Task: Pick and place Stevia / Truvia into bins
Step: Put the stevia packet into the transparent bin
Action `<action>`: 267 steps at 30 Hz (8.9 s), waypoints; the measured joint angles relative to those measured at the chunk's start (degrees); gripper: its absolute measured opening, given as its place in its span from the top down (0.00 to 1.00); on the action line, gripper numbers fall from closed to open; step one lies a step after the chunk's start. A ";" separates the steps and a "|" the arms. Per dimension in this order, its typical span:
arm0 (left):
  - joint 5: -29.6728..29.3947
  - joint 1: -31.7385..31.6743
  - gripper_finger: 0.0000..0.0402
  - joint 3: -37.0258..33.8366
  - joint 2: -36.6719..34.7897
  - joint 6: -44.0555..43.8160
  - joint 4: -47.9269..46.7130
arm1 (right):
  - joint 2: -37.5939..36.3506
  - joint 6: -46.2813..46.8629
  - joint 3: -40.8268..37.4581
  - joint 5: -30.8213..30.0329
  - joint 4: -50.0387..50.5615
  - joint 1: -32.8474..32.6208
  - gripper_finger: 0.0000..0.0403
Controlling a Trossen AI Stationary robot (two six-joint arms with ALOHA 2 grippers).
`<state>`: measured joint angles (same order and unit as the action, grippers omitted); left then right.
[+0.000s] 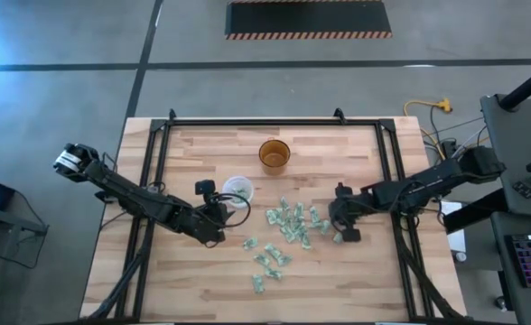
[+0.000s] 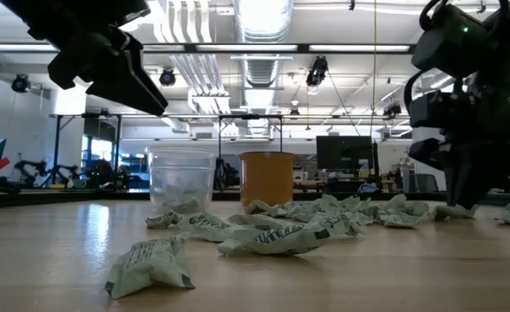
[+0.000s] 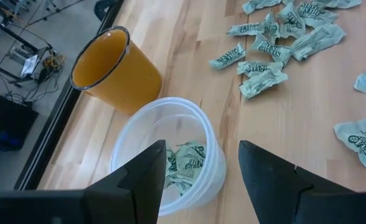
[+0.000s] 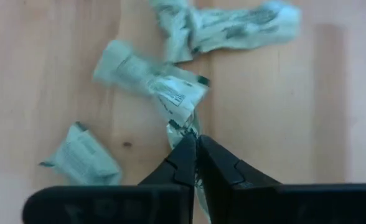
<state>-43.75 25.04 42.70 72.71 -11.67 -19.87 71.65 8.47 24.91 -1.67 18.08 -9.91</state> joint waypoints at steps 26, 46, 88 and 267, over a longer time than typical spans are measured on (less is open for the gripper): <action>-0.02 0.00 0.54 -0.02 0.00 0.09 -2.30 | 1.85 -33.97 14.07 -14.86 -47.28 2.42 0.98; 0.09 2.95 0.54 -0.06 -0.93 -1.55 -5.63 | 37.16 -24.44 35.78 11.09 -54.93 17.85 0.98; 13.61 7.26 0.54 1.00 19.94 -5.89 18.41 | 11.48 -25.11 26.79 11.74 -5.18 14.79 0.71; 25.85 3.80 0.49 -1.24 26.84 12.64 41.49 | 6.13 -23.60 19.24 14.82 -9.94 14.91 0.68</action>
<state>-17.90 28.84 41.46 99.55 0.97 21.62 77.78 -15.14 44.15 13.15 8.13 5.00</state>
